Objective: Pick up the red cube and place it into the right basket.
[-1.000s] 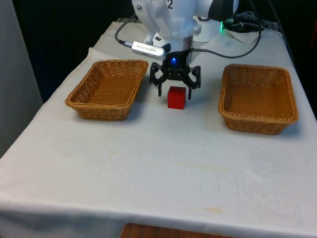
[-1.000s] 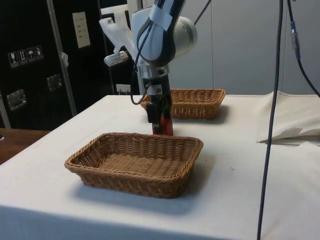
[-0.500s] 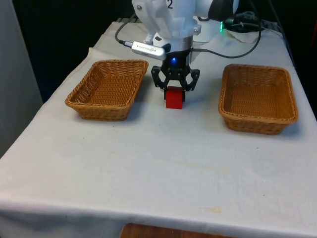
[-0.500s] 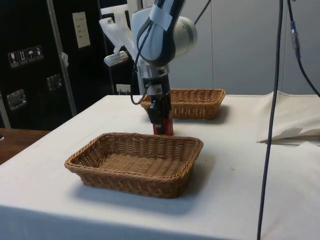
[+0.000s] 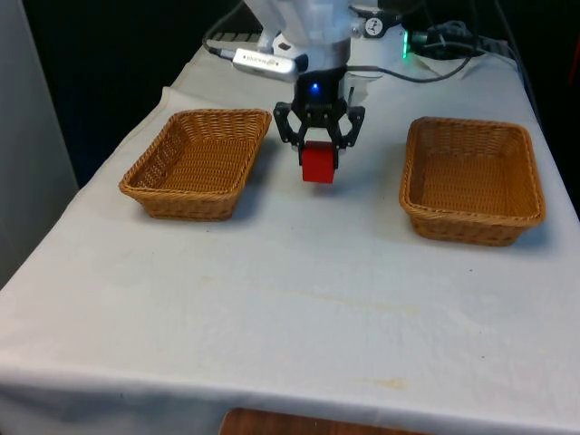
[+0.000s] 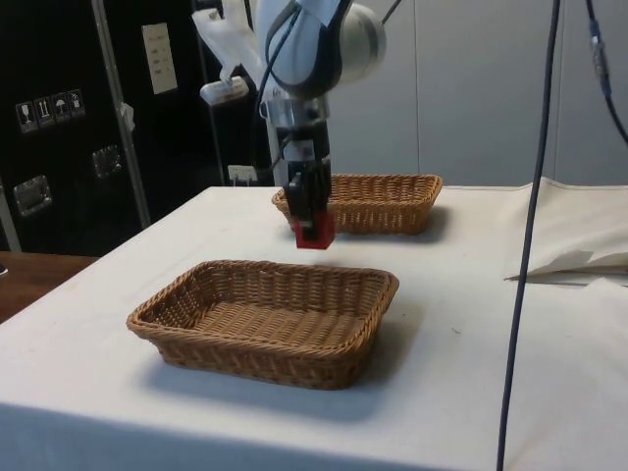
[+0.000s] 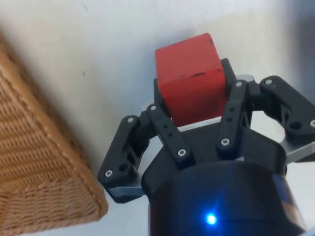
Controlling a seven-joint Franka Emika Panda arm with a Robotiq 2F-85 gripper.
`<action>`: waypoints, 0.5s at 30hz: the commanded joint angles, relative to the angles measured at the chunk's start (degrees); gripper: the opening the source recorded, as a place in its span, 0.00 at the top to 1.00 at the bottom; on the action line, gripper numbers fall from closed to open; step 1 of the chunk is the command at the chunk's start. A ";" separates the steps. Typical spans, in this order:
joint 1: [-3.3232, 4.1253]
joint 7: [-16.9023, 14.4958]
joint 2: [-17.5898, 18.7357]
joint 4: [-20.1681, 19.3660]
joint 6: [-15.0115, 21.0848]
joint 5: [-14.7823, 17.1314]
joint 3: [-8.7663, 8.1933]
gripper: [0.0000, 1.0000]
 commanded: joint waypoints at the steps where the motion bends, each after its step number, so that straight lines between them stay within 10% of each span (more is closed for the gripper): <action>1: 0.40 0.69 -0.80 -0.29 -0.63 -1.15 -0.69 0.99; 15: 0.29 1.09 -7.45 -0.11 -6.93 -3.78 -1.78 0.99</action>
